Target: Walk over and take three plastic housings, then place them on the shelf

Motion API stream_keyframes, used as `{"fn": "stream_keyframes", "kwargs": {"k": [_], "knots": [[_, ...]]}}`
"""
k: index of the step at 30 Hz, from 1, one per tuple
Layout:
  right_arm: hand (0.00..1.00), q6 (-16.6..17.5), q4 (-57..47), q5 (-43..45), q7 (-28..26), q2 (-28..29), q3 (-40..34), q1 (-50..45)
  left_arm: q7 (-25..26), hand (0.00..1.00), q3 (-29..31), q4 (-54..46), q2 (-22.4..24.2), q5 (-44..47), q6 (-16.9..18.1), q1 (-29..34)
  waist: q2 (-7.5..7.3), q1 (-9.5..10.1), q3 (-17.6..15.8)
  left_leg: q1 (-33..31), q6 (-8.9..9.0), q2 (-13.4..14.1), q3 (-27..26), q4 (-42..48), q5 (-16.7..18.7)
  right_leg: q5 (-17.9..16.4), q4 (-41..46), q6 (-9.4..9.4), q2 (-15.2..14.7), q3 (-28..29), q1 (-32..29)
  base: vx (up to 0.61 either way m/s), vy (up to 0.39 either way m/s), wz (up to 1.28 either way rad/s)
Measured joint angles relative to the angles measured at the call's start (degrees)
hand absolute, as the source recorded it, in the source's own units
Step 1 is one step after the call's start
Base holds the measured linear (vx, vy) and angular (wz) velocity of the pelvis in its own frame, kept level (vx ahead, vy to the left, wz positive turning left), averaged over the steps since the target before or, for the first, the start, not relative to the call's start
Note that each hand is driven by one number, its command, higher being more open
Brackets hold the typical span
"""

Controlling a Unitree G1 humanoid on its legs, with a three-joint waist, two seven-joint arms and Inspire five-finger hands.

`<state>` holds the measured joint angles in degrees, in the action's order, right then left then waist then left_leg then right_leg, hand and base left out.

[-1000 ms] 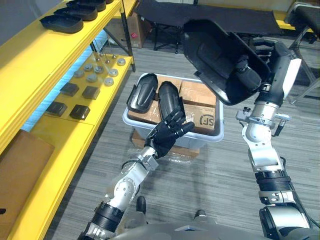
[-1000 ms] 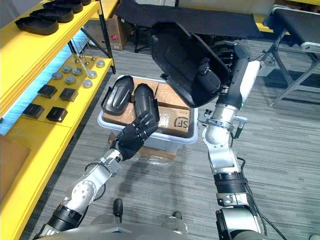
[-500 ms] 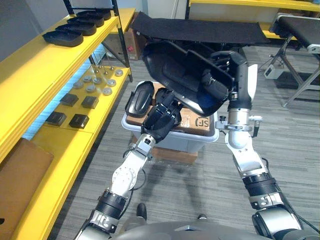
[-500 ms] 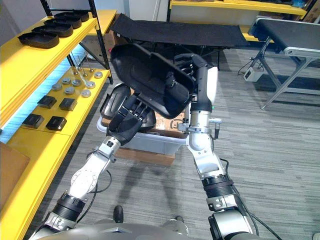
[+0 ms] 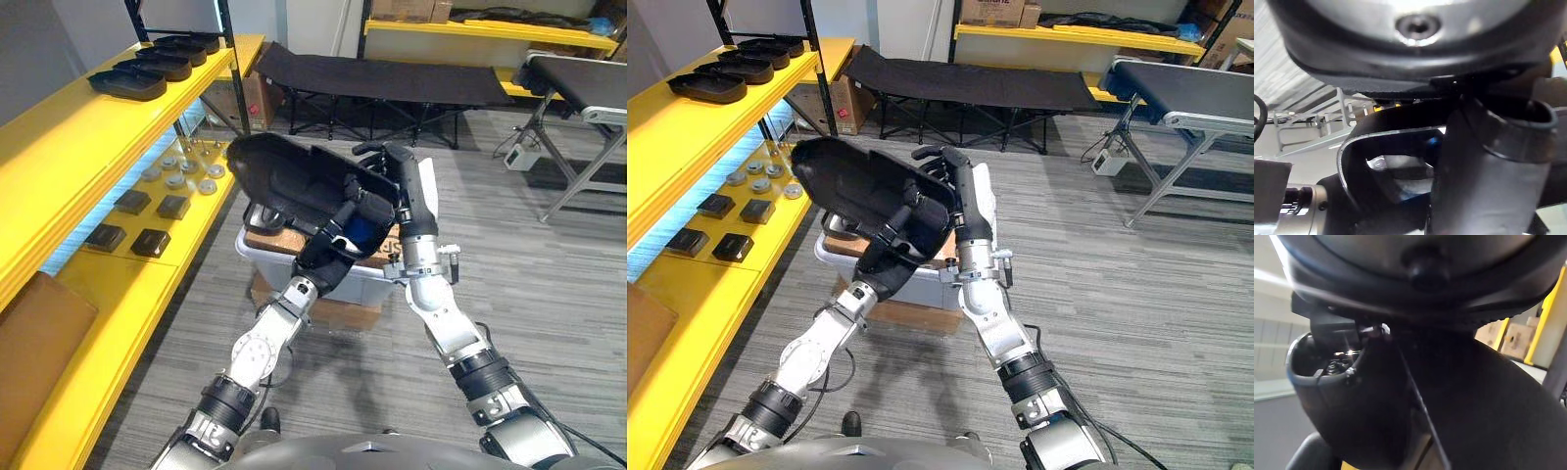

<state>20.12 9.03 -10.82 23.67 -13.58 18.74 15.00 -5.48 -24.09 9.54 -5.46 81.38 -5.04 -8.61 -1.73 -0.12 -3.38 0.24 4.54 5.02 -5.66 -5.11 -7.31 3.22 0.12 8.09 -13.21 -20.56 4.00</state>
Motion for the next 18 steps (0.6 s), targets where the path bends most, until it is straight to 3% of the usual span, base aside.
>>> {"fn": "stream_keyframes", "kwargs": {"k": [4,10,18], "knots": [[0.0,0.2,0.2,0.6,0.2,1.3,0.4,-1.3,1.9,1.0,-1.0,0.0,0.0,0.0,3.0,0.0,-0.88,0.01,0.4,-0.1,0.02,0.1,0.0,0.0,0.0,0.1,-0.4,-0.04,0.2,0.0,0.0,0.0,0.0,0.0],[0.0,0.4,0.2,0.7,0.8,2.9,1.3,-3.1,6.3,1.0,-1.8,0.1,0.0,2.6,11.4,0.1,-1.65,-0.13,0.9,-0.2,0.06,0.1,-0.1,0.0,0.0,0.1,-0.6,-0.03,0.6,-0.3,0.0,0.0,0.0,0.0],[0.0,2.2,-0.5,2.3,1.0,5.7,4.0,-4.7,7.3,1.0,1.8,0.1,1.1,6.0,16.5,0.4,-1.7,-0.12,1.0,0.0,0.1,0.1,-0.1,0.0,0.0,-0.4,-0.1,-0.7,0.6,-0.6,0.0,0.0,0.0,0.0]]}}
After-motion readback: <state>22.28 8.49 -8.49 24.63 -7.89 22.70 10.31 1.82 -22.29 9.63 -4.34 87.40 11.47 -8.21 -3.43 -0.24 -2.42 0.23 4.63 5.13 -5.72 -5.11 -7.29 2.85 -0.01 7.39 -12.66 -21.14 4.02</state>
